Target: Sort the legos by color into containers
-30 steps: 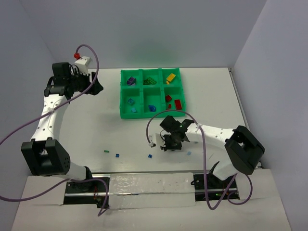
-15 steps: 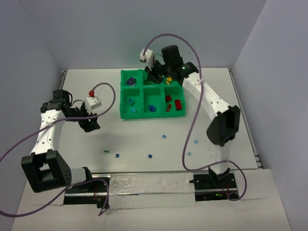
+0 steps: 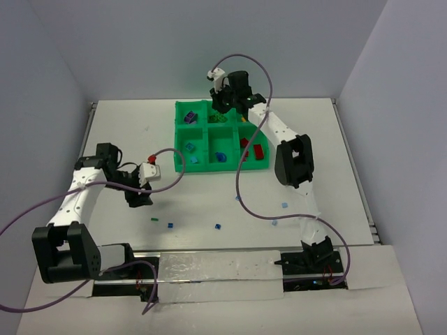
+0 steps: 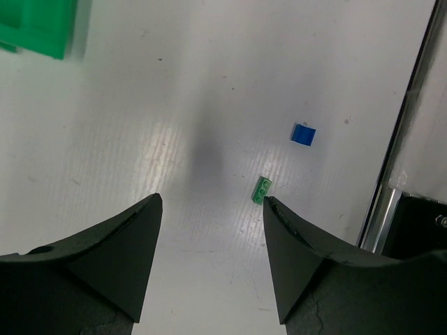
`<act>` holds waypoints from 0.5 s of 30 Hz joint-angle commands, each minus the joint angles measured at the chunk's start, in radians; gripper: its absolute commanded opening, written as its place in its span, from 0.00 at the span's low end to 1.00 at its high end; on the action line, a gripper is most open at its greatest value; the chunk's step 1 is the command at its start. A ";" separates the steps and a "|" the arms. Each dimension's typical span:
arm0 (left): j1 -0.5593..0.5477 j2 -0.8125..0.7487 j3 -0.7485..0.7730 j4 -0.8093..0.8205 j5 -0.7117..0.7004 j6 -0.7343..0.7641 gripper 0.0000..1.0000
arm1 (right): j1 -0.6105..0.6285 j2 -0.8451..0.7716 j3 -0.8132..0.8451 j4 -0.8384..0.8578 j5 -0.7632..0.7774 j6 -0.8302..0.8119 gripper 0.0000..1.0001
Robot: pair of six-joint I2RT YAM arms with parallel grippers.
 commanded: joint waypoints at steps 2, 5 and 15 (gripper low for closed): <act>-0.041 -0.007 -0.040 0.014 -0.038 0.091 0.69 | -0.018 0.041 0.029 0.172 0.054 0.032 0.00; -0.082 0.010 -0.043 0.012 -0.053 0.101 0.69 | -0.023 0.064 0.023 0.182 0.062 0.021 0.00; -0.151 0.032 -0.100 0.000 -0.138 0.205 0.66 | -0.031 0.089 0.009 0.166 0.083 0.041 0.33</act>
